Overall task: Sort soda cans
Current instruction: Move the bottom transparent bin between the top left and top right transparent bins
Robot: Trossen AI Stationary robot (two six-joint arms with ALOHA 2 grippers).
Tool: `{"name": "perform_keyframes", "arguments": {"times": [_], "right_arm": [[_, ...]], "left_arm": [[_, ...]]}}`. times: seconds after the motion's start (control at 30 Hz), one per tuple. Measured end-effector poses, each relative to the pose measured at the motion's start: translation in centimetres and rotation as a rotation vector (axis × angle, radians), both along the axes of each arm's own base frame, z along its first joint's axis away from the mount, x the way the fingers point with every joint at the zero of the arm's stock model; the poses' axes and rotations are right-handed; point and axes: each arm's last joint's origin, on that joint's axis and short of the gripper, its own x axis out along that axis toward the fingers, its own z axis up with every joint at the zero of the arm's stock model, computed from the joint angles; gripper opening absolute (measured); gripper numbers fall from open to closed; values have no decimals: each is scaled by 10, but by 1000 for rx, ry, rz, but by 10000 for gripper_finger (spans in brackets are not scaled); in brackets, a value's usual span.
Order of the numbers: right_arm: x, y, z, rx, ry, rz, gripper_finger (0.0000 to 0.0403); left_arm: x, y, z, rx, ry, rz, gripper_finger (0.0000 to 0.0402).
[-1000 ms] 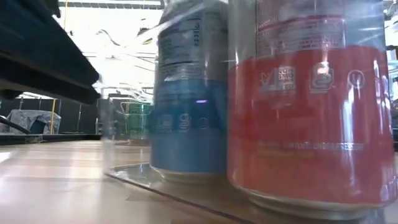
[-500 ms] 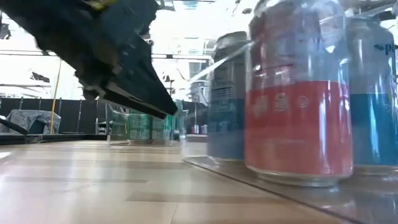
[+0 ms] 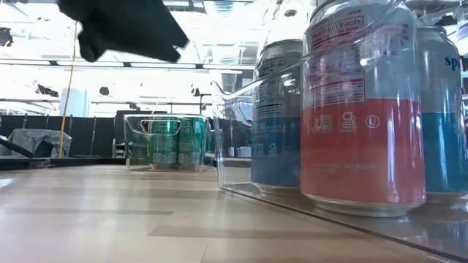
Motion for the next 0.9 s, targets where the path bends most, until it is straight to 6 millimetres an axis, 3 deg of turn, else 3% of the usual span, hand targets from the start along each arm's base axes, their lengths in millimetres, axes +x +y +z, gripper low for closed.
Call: {"name": "perform_keyframes", "arguments": {"times": [0.2,0.37,0.53,0.67,0.9], "right_arm": [[23,25,-27,53,-78,44,224],[38,34,-48,42,-119,70,202],[62,32,-57,27,-190,61,169],[83,27,-52,25,-285,67,144],[115,3,-47,-28,-354,-42,119]], "left_arm": [[-14,-17,-2,-41,6,-50,123],[-22,-25,-3,-69,5,-62,123],[-26,-28,-3,-67,-11,-56,123],[-26,-28,-3,-62,-11,-53,123],[-27,-28,-4,-50,4,-51,123]]}}
